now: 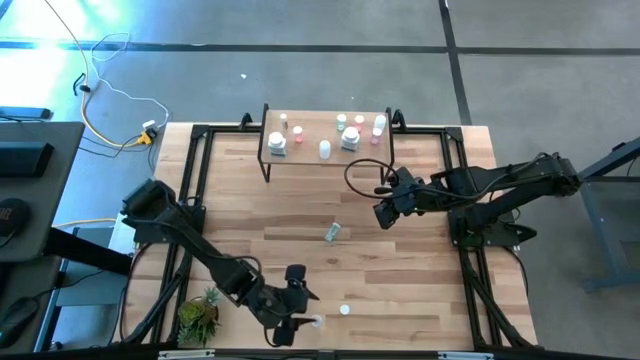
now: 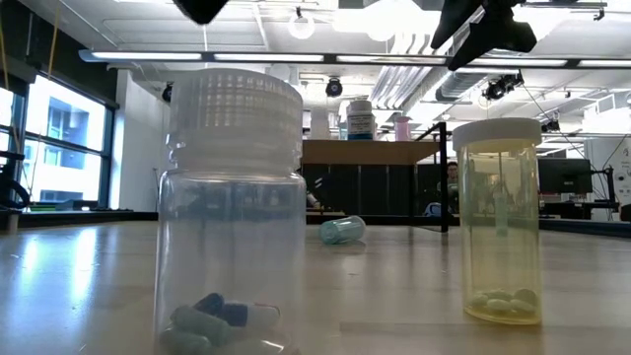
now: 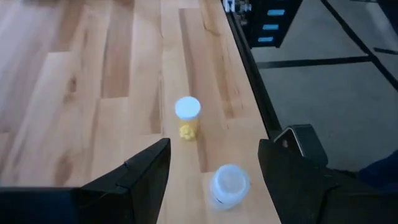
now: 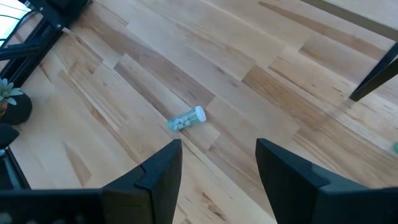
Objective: Pick and place medicine bottles onto shelf by color
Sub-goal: Put the bottom transparent pill bottle on the shelf
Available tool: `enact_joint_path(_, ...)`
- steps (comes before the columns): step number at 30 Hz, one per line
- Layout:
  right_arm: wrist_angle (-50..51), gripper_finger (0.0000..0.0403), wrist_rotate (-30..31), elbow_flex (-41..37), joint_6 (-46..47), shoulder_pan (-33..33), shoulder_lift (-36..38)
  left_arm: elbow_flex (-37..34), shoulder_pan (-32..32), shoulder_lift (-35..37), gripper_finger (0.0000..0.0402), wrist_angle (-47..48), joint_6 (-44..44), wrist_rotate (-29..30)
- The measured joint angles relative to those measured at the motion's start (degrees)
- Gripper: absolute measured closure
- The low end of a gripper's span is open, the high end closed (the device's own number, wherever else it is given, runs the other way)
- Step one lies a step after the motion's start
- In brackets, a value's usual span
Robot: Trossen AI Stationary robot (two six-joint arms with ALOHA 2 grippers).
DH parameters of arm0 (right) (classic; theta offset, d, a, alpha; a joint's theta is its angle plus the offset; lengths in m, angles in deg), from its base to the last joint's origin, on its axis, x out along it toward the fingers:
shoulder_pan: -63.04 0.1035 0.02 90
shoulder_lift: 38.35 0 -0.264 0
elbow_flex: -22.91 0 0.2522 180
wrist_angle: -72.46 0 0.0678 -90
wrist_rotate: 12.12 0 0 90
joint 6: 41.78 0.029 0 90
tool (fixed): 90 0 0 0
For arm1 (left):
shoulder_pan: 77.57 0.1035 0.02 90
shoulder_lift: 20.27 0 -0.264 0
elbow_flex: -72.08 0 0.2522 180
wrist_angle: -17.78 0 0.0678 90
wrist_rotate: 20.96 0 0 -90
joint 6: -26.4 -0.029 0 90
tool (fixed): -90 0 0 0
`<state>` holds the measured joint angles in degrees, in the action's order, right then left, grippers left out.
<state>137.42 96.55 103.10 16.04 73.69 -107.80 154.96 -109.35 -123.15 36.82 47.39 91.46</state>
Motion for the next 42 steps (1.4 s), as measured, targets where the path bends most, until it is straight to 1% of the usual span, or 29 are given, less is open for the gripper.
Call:
enact_joint_path(7, 0.0, 0.0208, 0.0, 0.0, -0.3, 0.0, 0.0, 0.0, -0.5, -3.7, 0.0167, -4.1, 0.7, -1.1)
enact_joint_path(12, 0.0, 0.0208, 0.0, 0.0, -0.3, 0.0, 0.0, 0.0, -0.5, -6.3, 0.0167, -4.2, 1.1, -1.5)
enact_joint_path(15, 0.1, 0.0208, 0.0, 0.0, -0.3, 0.0, 0.0, 0.0, -0.5, -7.5, 0.0167, -6.0, 1.3, -2.9)
enact_joint_path(21, 0.3, 0.0208, 0.0, 0.0, -0.3, 0.0, 0.0, 0.0, -0.6, -9.4, 0.0167, -6.4, 1.3, -3.0)
enact_joint_path(26, 0.4, 0.0208, 0.0, 0.0, -0.2, 0.0, 0.0, 0.0, -0.6, -11.7, 0.0167, -8.0, 1.5, -5.5)
enact_joint_path(33, 0.4, 0.0208, 0.0, 0.0, 0.2, 0.0, 0.0, 0.0, -0.6, -13.1, 0.0169, -8.6, 4.2, -5.1)
enact_joint_path(37, 0.4, 0.0208, 0.0, 0.0, 0.2, 0.0, 0.0, 0.0, -0.6, -13.1, 0.019, -8.6, 4.3, -5.1)
enact_joint_path(42, 0.4, 0.0208, 0.0, 0.0, 0.2, 0.0, 0.0, 0.0, -0.6, -13.1, 0.0239, -8.3, 4.3, -5.1)
